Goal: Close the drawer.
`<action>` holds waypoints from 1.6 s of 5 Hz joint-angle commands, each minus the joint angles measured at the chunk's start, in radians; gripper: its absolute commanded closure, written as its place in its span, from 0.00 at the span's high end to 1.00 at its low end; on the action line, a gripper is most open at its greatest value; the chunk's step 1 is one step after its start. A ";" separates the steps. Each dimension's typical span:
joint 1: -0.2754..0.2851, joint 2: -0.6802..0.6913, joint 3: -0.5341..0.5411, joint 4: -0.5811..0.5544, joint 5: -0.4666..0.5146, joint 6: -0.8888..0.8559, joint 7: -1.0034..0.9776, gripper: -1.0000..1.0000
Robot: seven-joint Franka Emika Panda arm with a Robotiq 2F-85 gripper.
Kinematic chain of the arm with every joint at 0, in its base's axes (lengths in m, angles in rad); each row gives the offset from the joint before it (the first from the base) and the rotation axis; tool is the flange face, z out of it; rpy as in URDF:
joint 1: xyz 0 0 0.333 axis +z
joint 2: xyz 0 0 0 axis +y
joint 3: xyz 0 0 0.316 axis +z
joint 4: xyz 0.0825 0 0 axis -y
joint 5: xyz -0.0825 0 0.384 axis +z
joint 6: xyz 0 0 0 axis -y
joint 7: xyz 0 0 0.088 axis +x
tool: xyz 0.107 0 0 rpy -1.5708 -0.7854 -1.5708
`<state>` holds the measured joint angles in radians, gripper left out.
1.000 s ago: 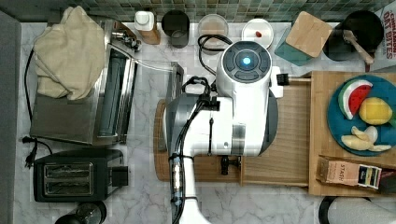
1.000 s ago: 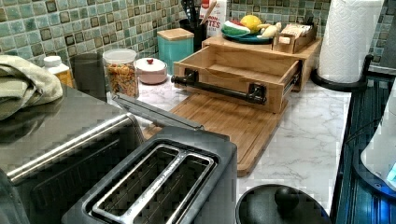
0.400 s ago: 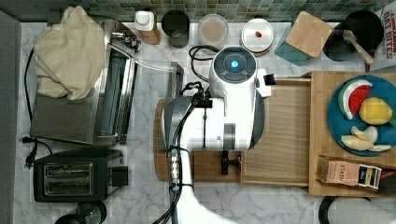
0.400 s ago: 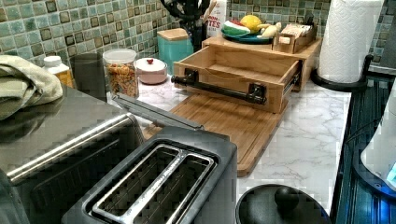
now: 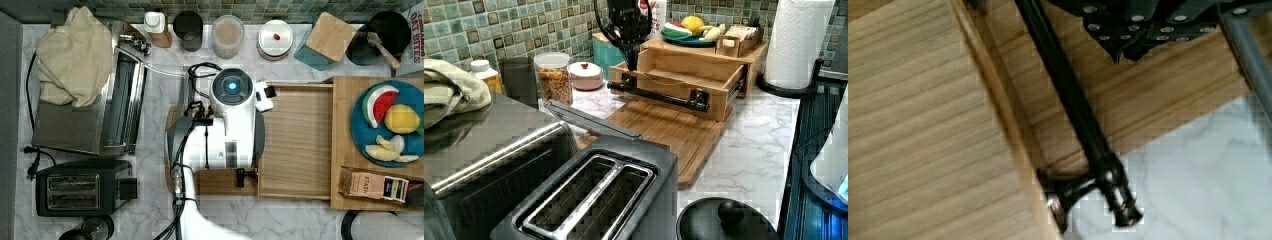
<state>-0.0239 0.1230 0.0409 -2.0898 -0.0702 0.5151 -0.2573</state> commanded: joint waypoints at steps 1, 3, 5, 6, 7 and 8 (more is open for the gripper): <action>0.081 -0.004 0.044 -0.100 -0.153 0.172 0.020 0.00; 0.085 0.089 -0.006 -0.107 -0.206 0.249 0.032 0.00; 0.085 0.130 -0.049 -0.091 -0.213 0.244 0.046 0.00; 0.071 0.113 -0.058 -0.100 -0.228 0.234 0.037 0.00; 0.055 0.080 -0.072 -0.129 -0.264 0.255 0.042 0.00; 0.030 0.061 -0.087 -0.137 -0.284 0.254 0.016 0.00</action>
<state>0.0458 0.2532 -0.0106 -2.2559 -0.3171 0.7686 -0.2544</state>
